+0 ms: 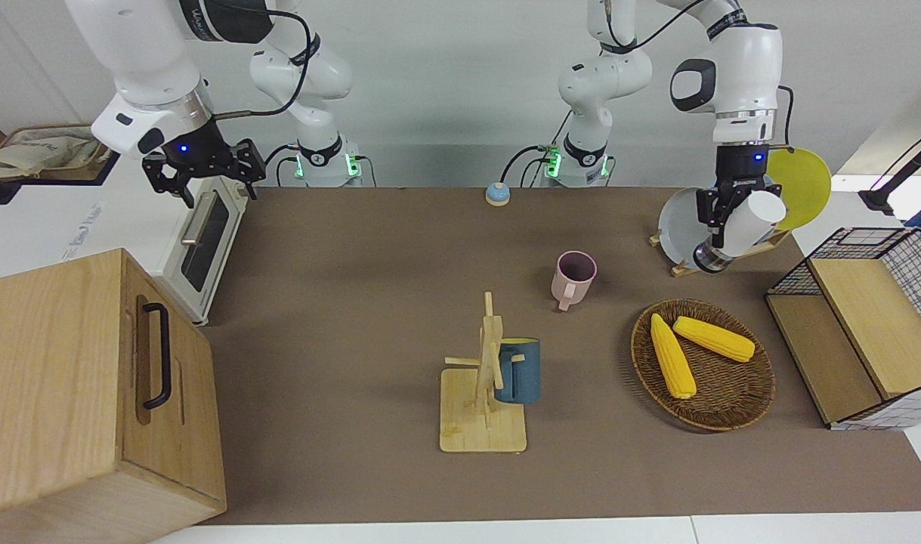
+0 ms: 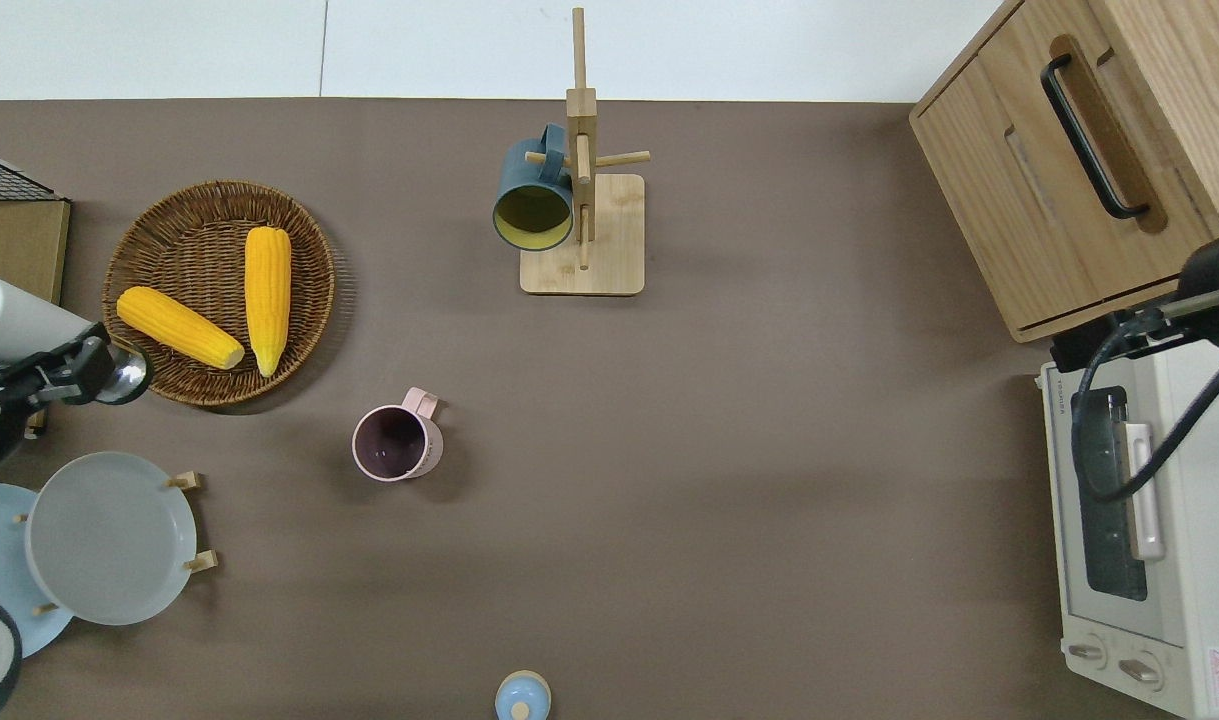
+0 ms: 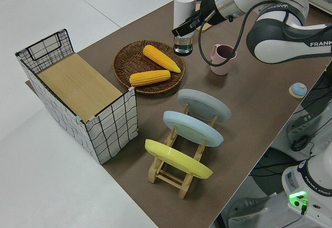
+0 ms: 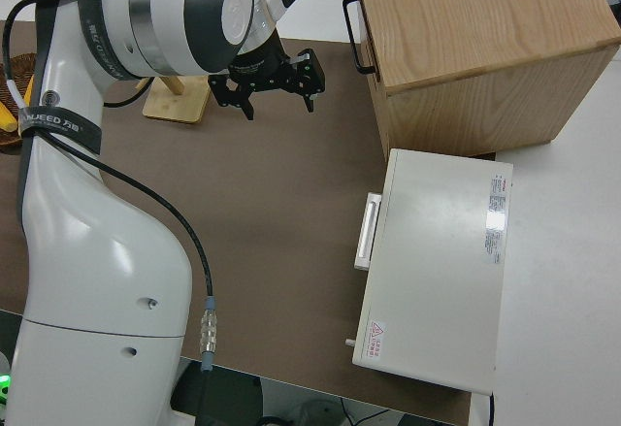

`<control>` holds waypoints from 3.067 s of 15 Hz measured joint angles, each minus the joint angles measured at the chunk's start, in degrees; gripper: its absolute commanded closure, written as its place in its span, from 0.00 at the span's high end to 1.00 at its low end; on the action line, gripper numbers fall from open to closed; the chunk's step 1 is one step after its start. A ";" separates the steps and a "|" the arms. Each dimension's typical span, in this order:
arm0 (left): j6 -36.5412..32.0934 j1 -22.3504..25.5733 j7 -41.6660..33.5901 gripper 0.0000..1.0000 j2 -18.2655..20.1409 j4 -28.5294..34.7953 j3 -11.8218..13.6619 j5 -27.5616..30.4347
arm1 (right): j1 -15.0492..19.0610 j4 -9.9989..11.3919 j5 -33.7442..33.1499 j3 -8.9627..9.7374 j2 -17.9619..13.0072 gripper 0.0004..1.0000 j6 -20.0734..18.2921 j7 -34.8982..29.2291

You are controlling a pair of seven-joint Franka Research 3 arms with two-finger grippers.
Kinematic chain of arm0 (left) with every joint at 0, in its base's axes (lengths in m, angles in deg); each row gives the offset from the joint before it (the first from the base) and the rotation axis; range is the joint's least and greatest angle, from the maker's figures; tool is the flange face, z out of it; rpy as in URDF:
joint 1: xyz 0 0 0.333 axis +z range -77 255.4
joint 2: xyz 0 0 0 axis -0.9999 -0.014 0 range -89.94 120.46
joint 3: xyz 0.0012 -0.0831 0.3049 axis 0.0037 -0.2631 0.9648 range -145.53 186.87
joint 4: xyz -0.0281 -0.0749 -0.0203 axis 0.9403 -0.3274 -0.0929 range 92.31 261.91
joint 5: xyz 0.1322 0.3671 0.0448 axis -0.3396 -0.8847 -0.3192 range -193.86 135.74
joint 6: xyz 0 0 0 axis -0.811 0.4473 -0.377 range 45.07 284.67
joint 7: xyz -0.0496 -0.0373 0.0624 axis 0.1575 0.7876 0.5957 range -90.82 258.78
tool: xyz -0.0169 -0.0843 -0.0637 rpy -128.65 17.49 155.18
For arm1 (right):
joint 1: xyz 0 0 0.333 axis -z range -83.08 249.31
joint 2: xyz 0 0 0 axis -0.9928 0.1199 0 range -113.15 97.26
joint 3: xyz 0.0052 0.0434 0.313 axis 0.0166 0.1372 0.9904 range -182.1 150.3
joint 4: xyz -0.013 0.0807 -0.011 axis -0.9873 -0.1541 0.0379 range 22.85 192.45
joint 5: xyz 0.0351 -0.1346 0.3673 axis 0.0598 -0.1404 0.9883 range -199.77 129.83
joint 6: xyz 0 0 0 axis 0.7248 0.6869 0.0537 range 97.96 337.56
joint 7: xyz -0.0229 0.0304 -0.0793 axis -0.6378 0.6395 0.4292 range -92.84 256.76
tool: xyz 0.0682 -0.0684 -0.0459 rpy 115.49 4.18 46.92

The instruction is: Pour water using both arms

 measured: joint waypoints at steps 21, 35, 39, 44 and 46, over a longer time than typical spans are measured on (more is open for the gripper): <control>-16.07 17.10 -30.44 0.00 -25.93 -37.21 2.67 7.10 | 0.00 0.00 0.00 0.00 0.00 0.99 0.00 0.00; -16.07 18.95 -51.51 0.00 -34.90 -39.99 5.92 27.57 | 0.00 0.00 0.00 0.00 0.00 0.98 0.00 0.00; -16.07 19.28 -52.11 0.01 -35.99 -40.21 5.90 28.76 | 0.00 0.00 0.00 0.00 0.00 0.98 0.00 0.00; -16.06 19.30 -52.14 0.24 -36.32 -40.51 5.89 29.11 | 0.00 0.00 0.00 0.00 0.00 0.98 0.00 0.00; -16.06 19.31 -52.16 1.00 -36.32 -40.52 5.89 29.19 | 0.00 0.00 0.00 0.00 0.00 0.99 0.00 0.00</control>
